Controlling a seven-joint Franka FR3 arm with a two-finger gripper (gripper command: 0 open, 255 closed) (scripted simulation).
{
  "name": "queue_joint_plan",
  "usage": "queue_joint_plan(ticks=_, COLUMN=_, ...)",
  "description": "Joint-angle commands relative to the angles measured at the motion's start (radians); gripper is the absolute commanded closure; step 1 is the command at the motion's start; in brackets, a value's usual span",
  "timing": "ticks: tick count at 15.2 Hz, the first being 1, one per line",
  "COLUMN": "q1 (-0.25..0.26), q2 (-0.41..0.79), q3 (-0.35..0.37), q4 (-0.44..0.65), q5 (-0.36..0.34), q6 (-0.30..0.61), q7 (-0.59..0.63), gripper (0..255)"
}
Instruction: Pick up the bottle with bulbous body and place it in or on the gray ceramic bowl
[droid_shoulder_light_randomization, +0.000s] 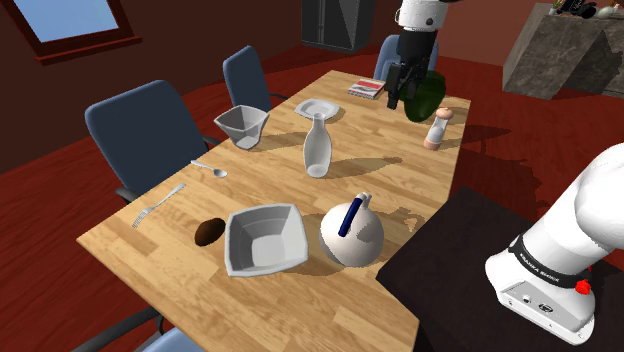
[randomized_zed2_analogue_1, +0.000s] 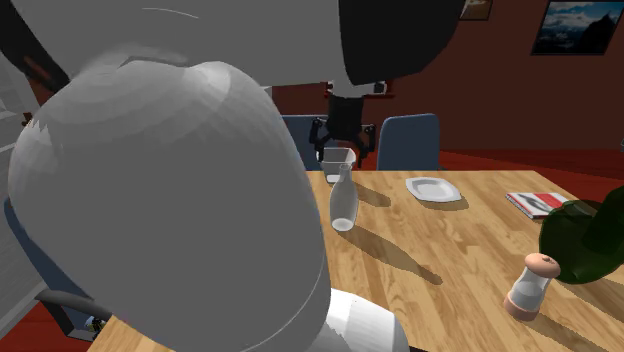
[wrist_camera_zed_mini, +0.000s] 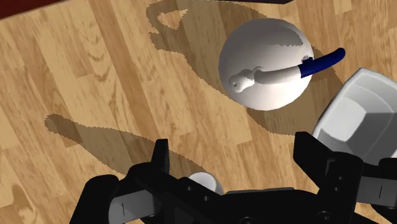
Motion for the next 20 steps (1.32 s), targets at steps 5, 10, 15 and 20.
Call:
queue_joint_plan(ticks=5, q1=-0.001, q2=0.241, q3=0.02, q4=0.155, q5=-0.02, q6=0.085, q7=0.046, gripper=0)
queue_joint_plan(ticks=10, q1=0.005, q2=0.442, q3=0.028, q4=0.324, q5=-0.045, q6=0.113, q7=0.089, gripper=0)
queue_joint_plan(ticks=15, q1=0.016, q2=0.647, q3=0.028, q4=0.533, q5=-0.073, q6=0.106, q7=0.127, gripper=0)
queue_joint_plan(ticks=20, q1=0.033, q2=0.869, q3=0.021, q4=0.798, q5=-0.096, q6=0.06, q7=0.157, gripper=0)
